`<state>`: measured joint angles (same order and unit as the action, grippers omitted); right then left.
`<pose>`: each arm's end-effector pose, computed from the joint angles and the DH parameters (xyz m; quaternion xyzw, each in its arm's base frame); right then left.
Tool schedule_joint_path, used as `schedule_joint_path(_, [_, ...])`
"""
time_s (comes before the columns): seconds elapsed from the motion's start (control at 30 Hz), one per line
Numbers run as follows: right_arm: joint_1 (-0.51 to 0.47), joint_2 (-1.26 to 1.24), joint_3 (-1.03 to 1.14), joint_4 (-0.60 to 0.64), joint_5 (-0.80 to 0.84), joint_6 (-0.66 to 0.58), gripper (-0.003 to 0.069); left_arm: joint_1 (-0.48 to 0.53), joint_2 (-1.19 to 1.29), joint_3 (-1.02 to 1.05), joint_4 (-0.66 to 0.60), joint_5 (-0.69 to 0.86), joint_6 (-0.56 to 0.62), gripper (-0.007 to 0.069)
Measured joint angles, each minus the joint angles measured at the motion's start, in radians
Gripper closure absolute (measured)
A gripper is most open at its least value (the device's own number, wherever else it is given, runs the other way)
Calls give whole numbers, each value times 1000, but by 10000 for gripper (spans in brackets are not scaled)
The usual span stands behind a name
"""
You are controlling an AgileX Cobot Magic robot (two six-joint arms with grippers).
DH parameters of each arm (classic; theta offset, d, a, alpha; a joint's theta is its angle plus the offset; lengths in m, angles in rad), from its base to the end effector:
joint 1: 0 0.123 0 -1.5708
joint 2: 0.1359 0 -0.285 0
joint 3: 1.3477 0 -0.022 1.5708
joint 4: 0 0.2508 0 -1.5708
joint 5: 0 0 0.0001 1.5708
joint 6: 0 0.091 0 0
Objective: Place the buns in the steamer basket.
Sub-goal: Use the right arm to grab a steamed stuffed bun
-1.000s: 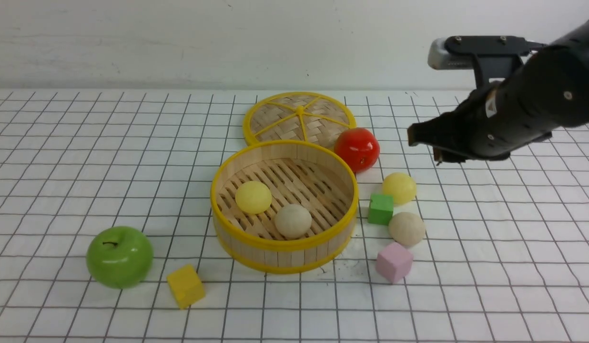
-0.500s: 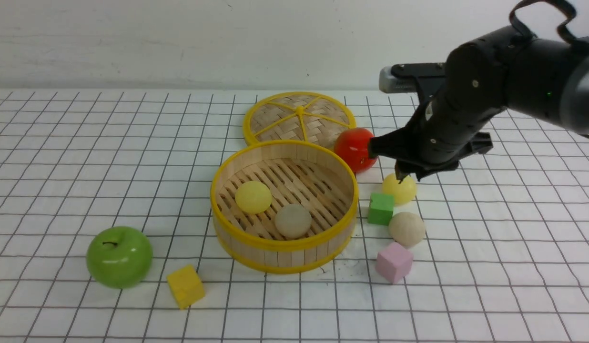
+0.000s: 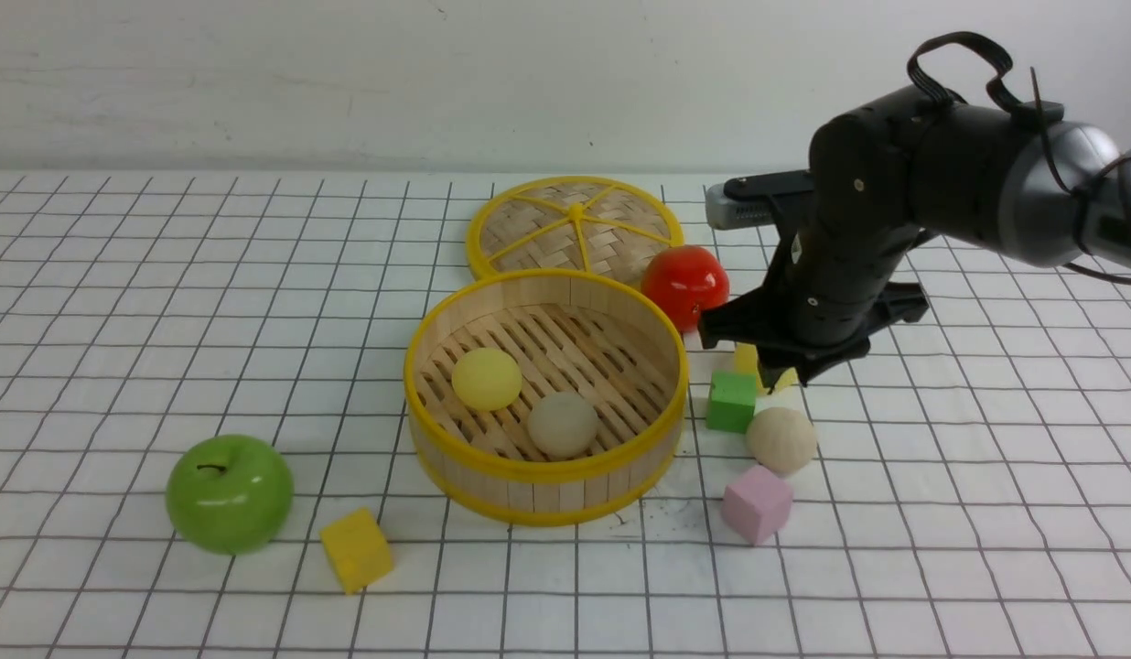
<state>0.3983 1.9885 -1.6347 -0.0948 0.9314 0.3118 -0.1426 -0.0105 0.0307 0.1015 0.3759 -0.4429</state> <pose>0.3997 0.1607 0.2361 -0.0632 0.9798 0.0244 0.1884 0.0526 -0.0041 0.1698 -0.0938 0.8014 -0.1290 0.5765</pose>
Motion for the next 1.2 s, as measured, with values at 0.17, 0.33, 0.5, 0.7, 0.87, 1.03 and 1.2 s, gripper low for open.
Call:
schedule_joint_path(0.17, [0, 0, 0, 0, 0, -1, 419, 0, 0, 0, 0, 0, 0, 477])
schedule_joint_path(0.33, [0, 0, 0, 0, 0, -2, 419, 0, 0, 0, 0, 0, 0, 470])
schedule_joint_path(0.5, [0, 0, 0, 0, -1, -3, 419, 0, 0, 0, 0, 0, 0, 463])
schedule_joint_path(0.7, [0, 12, -1, -1, -4, -3, 419, 0, 0, 0, 0, 0, 0, 459])
schedule_joint_path(0.87, [-1, 52, -1, 0, 11, -3, 419, 0, 0, 0, 0, 0, 0, 452])
schedule_joint_path(1.03, [-27, 80, -1, 4, 11, -3, 419, 0, 0, 0, 0, 0, 0, 448])
schedule_joint_path(1.2, [-52, 96, -1, 38, 7, -3, 419, 0, 0, 0, 0, 0, 0, 442])
